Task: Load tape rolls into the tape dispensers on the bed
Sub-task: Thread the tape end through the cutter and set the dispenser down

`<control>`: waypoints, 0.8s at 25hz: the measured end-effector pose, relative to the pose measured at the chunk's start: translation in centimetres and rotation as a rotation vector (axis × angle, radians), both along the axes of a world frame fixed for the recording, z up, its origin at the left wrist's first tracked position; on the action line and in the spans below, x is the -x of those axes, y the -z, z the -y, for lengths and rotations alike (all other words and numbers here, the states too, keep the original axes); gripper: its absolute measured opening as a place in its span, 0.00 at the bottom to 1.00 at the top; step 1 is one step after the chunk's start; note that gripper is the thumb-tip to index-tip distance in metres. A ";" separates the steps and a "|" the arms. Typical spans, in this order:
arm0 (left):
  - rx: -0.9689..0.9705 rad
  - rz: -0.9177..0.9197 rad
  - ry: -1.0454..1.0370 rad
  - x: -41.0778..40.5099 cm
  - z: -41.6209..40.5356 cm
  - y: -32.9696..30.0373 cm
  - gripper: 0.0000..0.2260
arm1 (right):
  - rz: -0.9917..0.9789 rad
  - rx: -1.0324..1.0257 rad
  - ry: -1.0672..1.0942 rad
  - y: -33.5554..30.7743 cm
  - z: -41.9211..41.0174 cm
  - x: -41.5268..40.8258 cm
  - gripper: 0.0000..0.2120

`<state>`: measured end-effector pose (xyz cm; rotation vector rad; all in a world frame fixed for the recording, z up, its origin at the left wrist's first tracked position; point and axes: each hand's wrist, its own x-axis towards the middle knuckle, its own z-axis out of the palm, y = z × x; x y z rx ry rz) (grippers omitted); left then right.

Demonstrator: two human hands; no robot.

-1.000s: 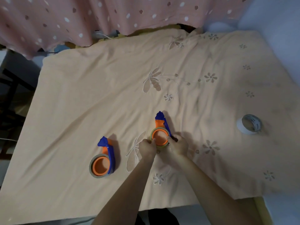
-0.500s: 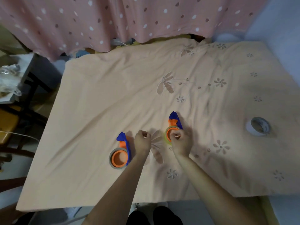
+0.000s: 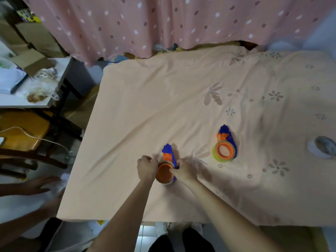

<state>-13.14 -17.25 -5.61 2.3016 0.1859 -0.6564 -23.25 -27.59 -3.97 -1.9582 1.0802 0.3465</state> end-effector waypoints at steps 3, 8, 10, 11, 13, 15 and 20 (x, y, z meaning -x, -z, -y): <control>-0.024 -0.215 0.186 0.0 -1.5 1.4 0.24 | -0.117 0.212 -0.058 0.9 -1.2 -0.5 0.23; 0.016 -0.224 0.368 -0.2 -2.7 2.3 0.08 | -0.168 0.340 -0.113 0.4 -2.3 -0.8 0.29; 0.093 -0.268 0.344 -0.4 -2.9 1.5 0.12 | -0.138 0.283 -0.073 0.5 -2.6 -0.8 0.26; 0.151 -0.293 0.311 -0.5 -3.1 0.9 0.15 | -0.101 0.245 -0.023 0.6 -2.7 -0.8 0.24; 0.315 -0.371 0.220 -1.4 -3.4 -0.5 0.22 | 0.009 0.183 0.107 0.5 -3.0 -0.7 0.17; 0.537 -0.573 0.153 -2.7 -3.6 -2.3 0.26 | 0.146 0.076 0.203 -0.6 -3.2 -1.2 0.11; 0.825 -0.790 0.170 -5.2 -4.6 -7.4 0.14 | 0.389 -0.249 0.325 -4.4 -3.4 -3.7 0.13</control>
